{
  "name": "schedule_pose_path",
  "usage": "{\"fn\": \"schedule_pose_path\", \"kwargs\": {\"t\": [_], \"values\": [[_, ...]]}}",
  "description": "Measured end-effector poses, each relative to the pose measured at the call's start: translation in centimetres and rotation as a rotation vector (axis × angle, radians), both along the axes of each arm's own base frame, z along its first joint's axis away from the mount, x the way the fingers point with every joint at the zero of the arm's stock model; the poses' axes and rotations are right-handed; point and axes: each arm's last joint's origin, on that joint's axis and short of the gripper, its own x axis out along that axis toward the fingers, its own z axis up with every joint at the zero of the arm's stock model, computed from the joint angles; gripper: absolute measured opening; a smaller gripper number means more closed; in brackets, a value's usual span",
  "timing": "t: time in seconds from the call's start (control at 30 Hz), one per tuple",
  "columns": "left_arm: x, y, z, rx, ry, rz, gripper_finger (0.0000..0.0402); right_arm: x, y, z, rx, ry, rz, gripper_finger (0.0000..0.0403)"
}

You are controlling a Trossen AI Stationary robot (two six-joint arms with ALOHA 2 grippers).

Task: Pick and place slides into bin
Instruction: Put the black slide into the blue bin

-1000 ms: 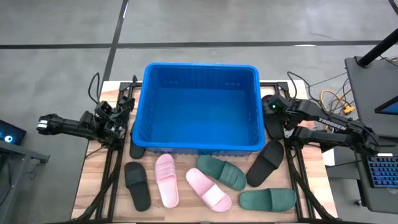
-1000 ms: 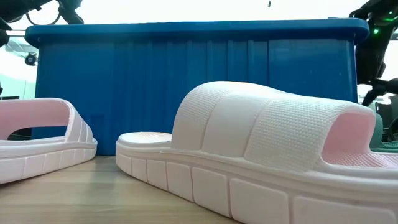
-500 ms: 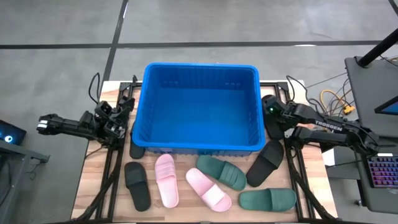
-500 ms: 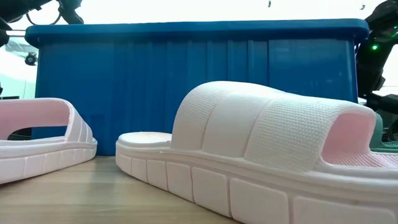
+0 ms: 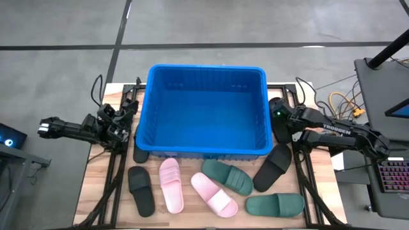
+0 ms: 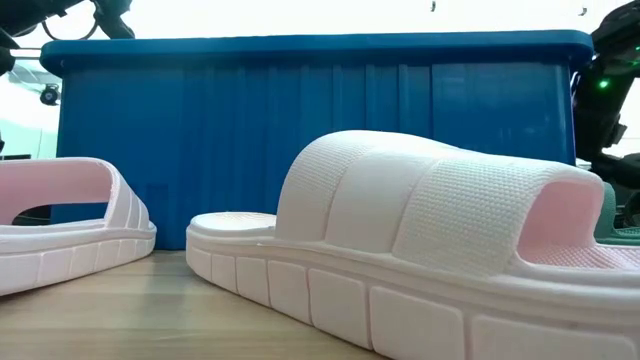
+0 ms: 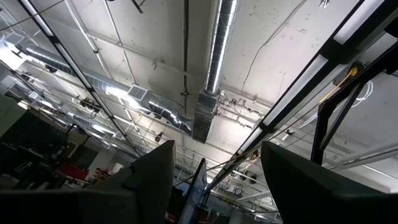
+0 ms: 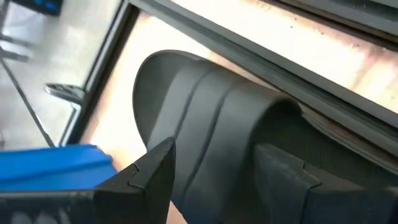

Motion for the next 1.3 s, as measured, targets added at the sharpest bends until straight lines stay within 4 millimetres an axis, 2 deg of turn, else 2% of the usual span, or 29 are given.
{"fn": "schedule_pose_path", "kwargs": {"t": [0.4,0.57,0.83,1.3], "values": [[0.0,0.0,0.0,-0.001,-0.001,-0.001,0.0222,0.2,-0.2,-2.9,-0.08,-0.136,-0.045,0.0145],[0.0,0.0,0.0,-0.001,-0.001,-0.001,0.0222,0.2,-0.2,-3.1,-0.089,-0.135,-0.02,0.0106],[0.0,0.0,0.0,0.0,-0.001,-0.001,0.0222,1.0,-0.7,-0.9,-0.133,-0.089,0.088,0.0019],[0.0,0.0,0.0,0.0,0.0,0.0,0.0222,1.8,-1.5,5.0,-0.29,0.037,0.187,0.001]]}}
